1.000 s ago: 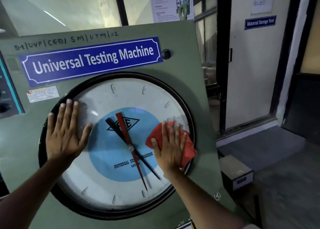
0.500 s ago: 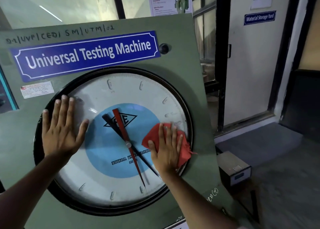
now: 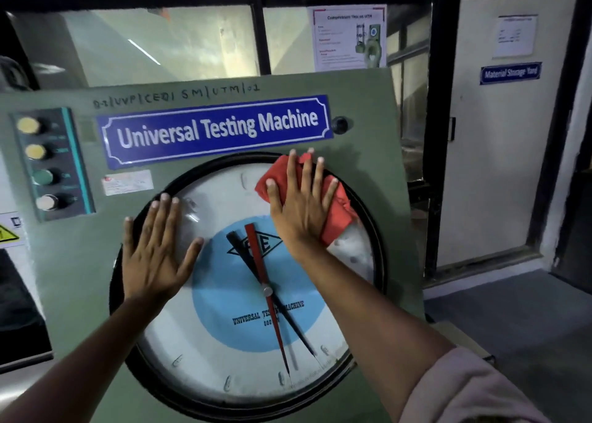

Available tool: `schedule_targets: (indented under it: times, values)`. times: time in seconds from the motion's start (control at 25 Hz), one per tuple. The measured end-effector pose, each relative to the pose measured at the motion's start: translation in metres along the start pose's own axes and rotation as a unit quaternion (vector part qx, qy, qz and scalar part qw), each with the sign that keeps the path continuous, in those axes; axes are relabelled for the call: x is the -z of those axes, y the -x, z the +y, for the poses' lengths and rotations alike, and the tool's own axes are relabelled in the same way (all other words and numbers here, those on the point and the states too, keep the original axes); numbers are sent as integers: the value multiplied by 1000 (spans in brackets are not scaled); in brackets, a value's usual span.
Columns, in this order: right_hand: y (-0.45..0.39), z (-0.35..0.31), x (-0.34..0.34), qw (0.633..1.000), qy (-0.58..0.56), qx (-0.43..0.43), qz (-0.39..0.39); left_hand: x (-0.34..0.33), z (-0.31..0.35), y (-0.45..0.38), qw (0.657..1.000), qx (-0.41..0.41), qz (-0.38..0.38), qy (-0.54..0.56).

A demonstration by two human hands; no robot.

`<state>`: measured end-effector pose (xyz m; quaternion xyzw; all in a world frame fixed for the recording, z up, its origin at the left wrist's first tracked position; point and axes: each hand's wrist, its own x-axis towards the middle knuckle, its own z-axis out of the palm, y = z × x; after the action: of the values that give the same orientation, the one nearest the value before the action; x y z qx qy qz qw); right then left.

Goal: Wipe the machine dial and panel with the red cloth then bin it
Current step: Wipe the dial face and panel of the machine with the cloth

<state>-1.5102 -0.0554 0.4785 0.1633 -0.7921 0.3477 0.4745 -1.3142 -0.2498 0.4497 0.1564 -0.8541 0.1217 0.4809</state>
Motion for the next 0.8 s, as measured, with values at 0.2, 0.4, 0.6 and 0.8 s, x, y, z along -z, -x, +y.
schedule_targets:
  times: [0.2, 0.4, 0.6, 0.8]
  values:
    - [-5, -83, -10, 994, -30, 101, 0, 9, -26, 7, 994, 107, 22, 7]
    - [20, -124, -23, 970, -28, 240, -14, 11, -44, 21, 989, 143, 20, 10]
    - [-14, -87, -18, 932, 18, 362, -23, 12, -41, 17, 987, 156, -2, 26]
    - [-34, -40, -12, 971, 37, 235, -8, 13, -48, 16, 990, 135, -18, 34]
